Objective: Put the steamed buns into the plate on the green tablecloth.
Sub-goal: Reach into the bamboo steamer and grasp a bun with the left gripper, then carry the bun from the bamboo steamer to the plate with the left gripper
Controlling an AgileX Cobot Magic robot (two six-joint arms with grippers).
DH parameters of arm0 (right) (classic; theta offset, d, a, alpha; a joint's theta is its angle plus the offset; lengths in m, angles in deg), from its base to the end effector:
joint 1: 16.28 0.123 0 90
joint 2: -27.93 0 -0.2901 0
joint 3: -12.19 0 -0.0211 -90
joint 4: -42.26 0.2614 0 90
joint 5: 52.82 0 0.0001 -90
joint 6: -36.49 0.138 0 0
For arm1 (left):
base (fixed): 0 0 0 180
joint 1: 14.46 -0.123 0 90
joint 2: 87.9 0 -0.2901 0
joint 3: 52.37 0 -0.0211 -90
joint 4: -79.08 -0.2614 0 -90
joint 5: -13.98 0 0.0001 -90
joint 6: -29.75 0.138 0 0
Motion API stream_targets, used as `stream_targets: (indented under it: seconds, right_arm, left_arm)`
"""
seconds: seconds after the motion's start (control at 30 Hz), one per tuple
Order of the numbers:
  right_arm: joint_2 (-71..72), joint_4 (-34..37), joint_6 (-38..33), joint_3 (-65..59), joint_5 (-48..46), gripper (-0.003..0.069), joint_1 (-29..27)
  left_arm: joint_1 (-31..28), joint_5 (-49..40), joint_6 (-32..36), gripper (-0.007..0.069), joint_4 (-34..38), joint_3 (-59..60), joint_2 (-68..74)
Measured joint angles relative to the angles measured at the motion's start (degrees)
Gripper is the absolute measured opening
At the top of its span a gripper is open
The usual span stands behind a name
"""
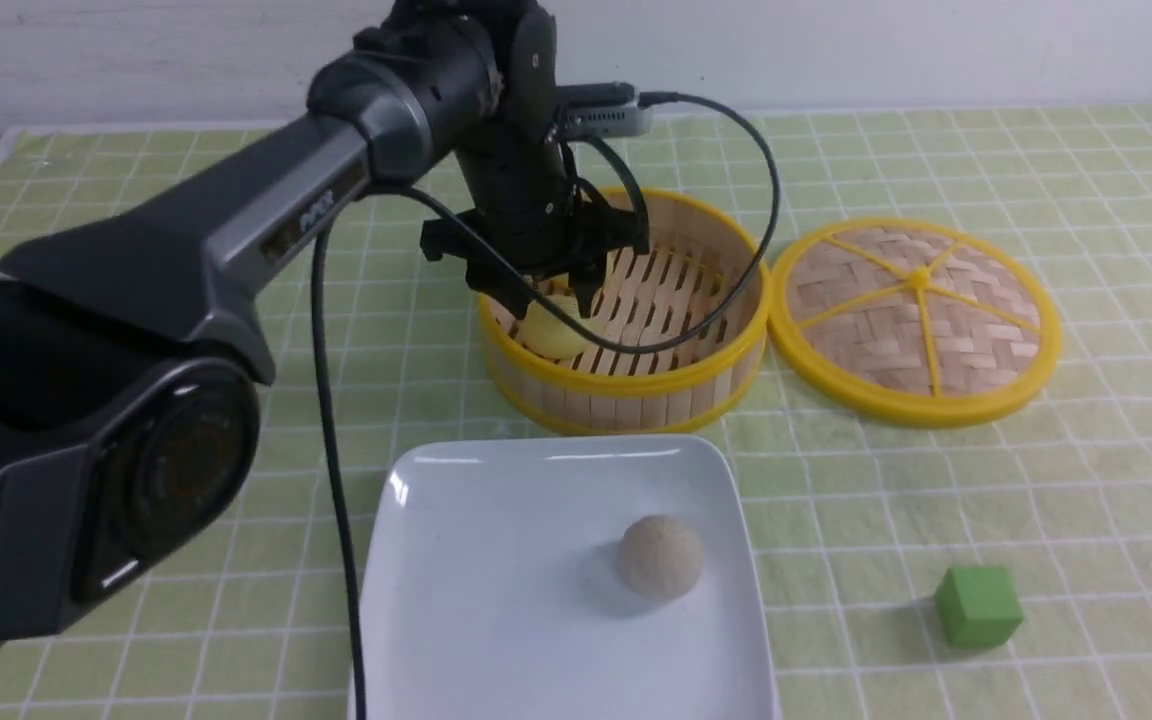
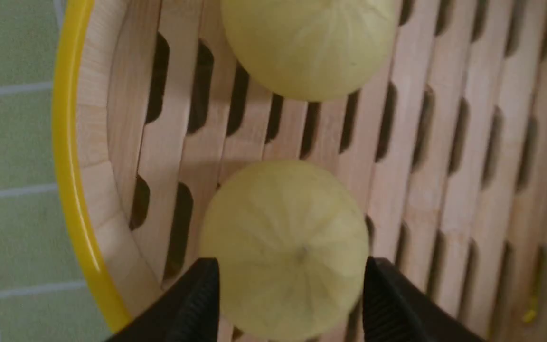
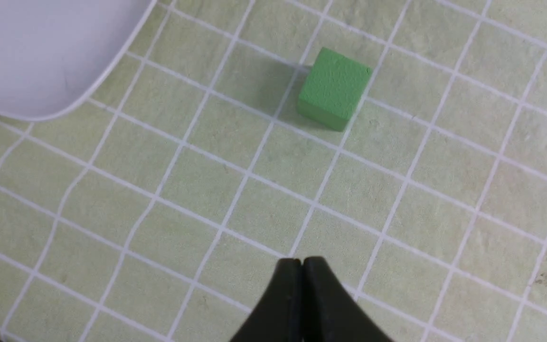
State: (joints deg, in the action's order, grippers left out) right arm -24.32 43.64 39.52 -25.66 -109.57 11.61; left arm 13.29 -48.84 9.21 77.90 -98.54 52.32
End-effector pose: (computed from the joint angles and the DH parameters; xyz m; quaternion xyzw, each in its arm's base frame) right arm 0.1394 0.0769 0.2575 -0.2029 0.9367 0.0872 0.2719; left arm 0.4785 -0.2489 0.1843 0.0644 0.9775 -0.0730 0.1870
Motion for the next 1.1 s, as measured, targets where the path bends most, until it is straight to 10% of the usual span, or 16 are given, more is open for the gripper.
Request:
stream_targets:
  seconds: [0.2, 0.3, 0.77, 1.1]
  right_arm:
    - [0.0, 0.9, 0.1, 0.0, 0.1, 0.0012, 0.0]
    - [0.0, 1.7, 0.1, 0.0, 0.1, 0.0014, 0.0]
    - [0.0, 2.1, 0.0, 0.0, -0.1, 0.0026, 0.0]
    - [0.0, 2.4, -0.1, 0.0, 0.1, 0.0039, 0.0]
  left_arm:
    - [0.0, 2.2, -0.2, 0.0253, 0.6, -0.1, 1.6]
    - [0.0, -0.5, -0.2, 0.004, 0.4, -1.4, 1.3]
    - [0.0, -8.1, 2.8, 0.0024, -2.7, -5.2, -23.2]
    - [1.9, -6.8, 7.6, 0.0029, 14.1, 36.1, -39.4]
